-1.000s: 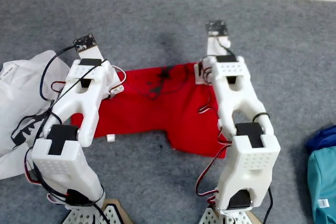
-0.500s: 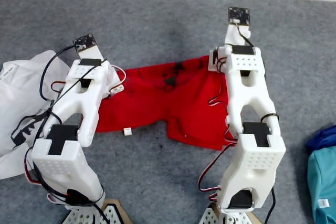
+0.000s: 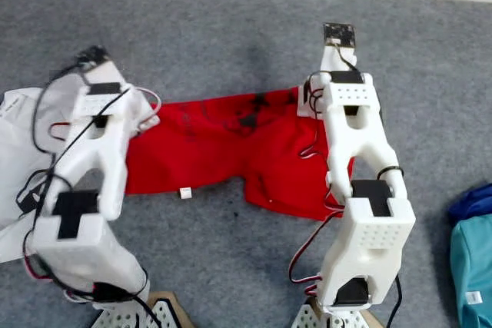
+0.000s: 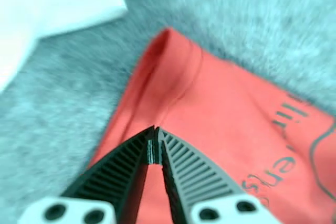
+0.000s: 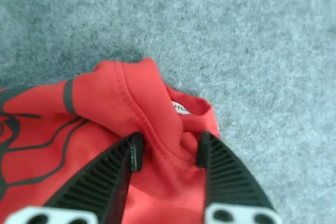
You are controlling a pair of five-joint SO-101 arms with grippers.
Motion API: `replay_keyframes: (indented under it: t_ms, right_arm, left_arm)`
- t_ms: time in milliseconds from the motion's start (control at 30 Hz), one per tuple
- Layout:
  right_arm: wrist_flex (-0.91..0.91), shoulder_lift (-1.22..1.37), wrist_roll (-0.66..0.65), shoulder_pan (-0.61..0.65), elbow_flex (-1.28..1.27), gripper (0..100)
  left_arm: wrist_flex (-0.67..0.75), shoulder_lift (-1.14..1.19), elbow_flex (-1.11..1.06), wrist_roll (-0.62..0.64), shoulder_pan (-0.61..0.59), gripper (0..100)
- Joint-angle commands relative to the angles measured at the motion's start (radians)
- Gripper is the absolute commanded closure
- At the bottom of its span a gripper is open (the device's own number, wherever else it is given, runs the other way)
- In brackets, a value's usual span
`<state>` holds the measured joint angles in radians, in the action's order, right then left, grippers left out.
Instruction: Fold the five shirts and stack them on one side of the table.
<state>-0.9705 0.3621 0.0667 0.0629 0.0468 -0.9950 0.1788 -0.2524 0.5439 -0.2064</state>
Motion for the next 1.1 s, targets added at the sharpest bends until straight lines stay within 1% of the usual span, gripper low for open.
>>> replay_keyframes:
  t_ms: [0,100,167,333,400,500,633,700,733,833,900,1000,1067]
  right_arm:
    - [-0.031,-0.143,0.025,-0.004,-0.042,88.4]
    - [-0.033,-0.239,0.052,0.019,-0.133,94.7]
    - [-0.019,-0.303,0.052,0.021,-0.206,97.3]
    - [0.084,-0.476,0.051,0.016,-0.403,97.6]
    - [0.147,-0.536,0.046,0.015,-0.472,97.4]
    - [0.197,-0.595,0.044,0.012,-0.544,93.5]
    - [0.252,-0.596,0.044,0.008,-0.575,84.6]
    - [0.269,-0.596,0.044,0.008,-0.576,83.8]
    - [0.269,-0.596,0.044,0.008,-0.576,83.8]
    - [0.269,-0.599,0.044,-0.012,-0.576,83.8]
    - [0.269,-0.601,0.048,-0.019,-0.578,83.9]
    - [0.257,-0.602,0.051,-0.019,-0.599,83.9]
    - [0.254,-0.608,0.051,-0.015,-0.619,83.9]
  left_arm:
    - [-0.072,-0.176,0.036,0.011,-0.016,99]
    - [-0.129,-0.294,-0.031,0.011,0.013,99]
    - [-0.126,-0.367,-0.122,0.008,0.041,99]
    - [-0.118,-0.483,-0.306,0.000,0.127,99]
    - [-0.057,-0.492,-0.358,0.000,0.156,99]
    - [0.054,-0.461,-0.426,0.000,0.162,99]
    - [0.110,-0.367,-0.449,0.000,0.137,99]
    - [0.140,-0.314,-0.447,0.000,0.108,99]
    - [0.146,-0.288,-0.435,-0.006,0.096,99]
    - [0.150,-0.208,-0.403,-0.086,0.062,99]
    - [0.149,-0.153,-0.380,-0.114,0.047,99]
    - [0.137,-0.104,-0.335,-0.117,0.008,99]
    - [0.101,-0.088,-0.309,-0.117,-0.015,99]
